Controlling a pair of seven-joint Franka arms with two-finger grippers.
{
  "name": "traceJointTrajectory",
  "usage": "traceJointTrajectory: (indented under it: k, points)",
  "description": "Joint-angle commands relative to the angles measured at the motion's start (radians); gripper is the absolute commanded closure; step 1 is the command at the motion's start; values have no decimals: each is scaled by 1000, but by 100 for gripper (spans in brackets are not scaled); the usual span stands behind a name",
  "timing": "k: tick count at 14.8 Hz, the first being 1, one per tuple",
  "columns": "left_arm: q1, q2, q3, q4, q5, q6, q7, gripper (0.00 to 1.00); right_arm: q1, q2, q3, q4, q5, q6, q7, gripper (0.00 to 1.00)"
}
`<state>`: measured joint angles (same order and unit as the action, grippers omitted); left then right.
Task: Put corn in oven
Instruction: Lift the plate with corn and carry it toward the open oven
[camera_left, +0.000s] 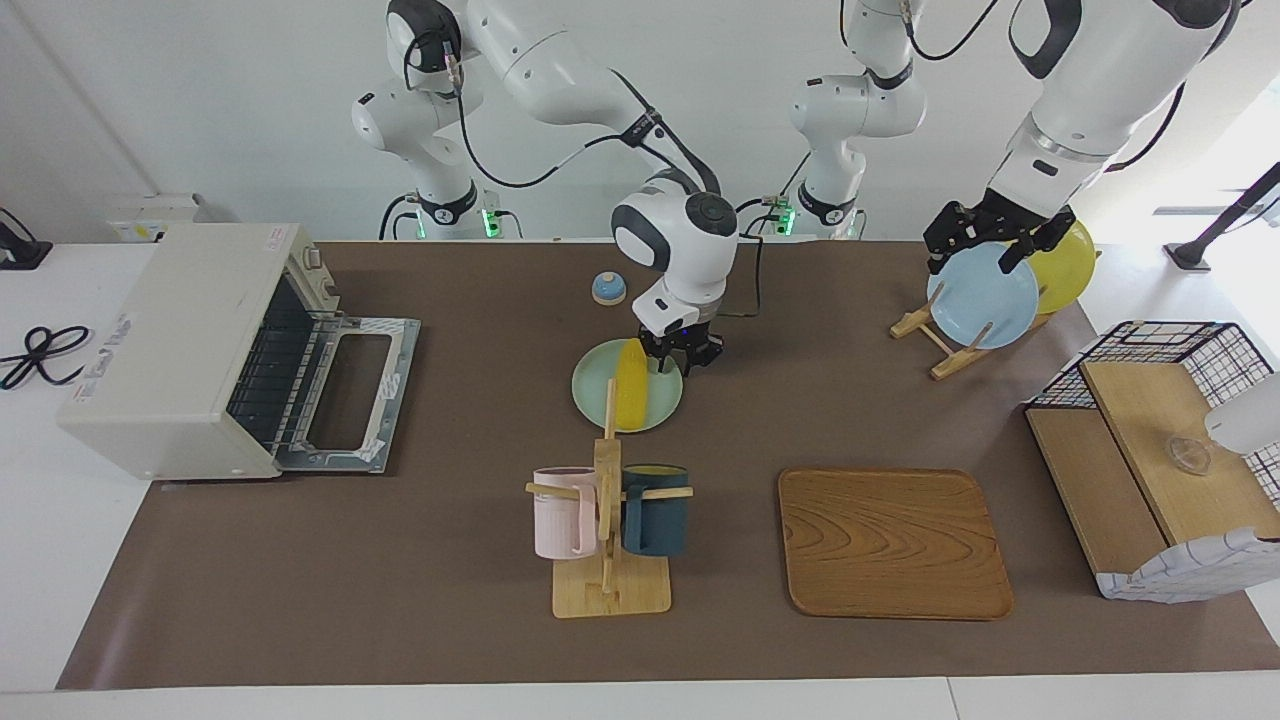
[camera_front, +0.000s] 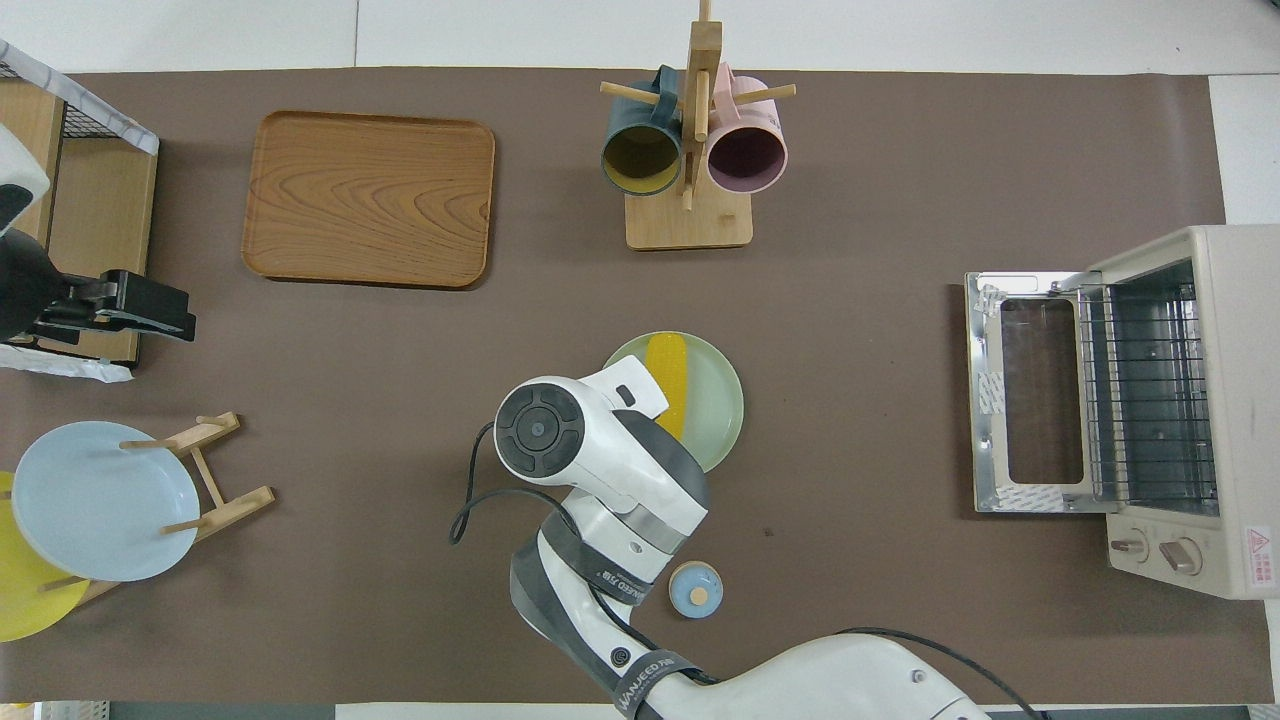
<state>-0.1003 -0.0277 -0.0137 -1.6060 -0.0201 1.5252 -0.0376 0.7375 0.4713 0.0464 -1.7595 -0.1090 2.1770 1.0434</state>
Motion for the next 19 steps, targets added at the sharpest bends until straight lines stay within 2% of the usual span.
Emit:
traceJointTrajectory:
  k: [1, 7, 14, 19]
  points:
    - [14, -14, -11, -17, 23, 21, 41, 0, -9, -29, 3, -34, -21, 18, -23, 100]
    - [14, -8, -11, -17, 23, 41, 41, 0, -4, -31, 3, -20, -43, -37, -42, 100]
    - [28, -12, -26, -19, 22, 30, 39, 0, -7, -28, 1, 104, -81, -256, -167, 100]
    - [30, -21, -23, -26, 22, 36, 35, 0, -24, -54, -3, 109, -112, -330, -235, 100]
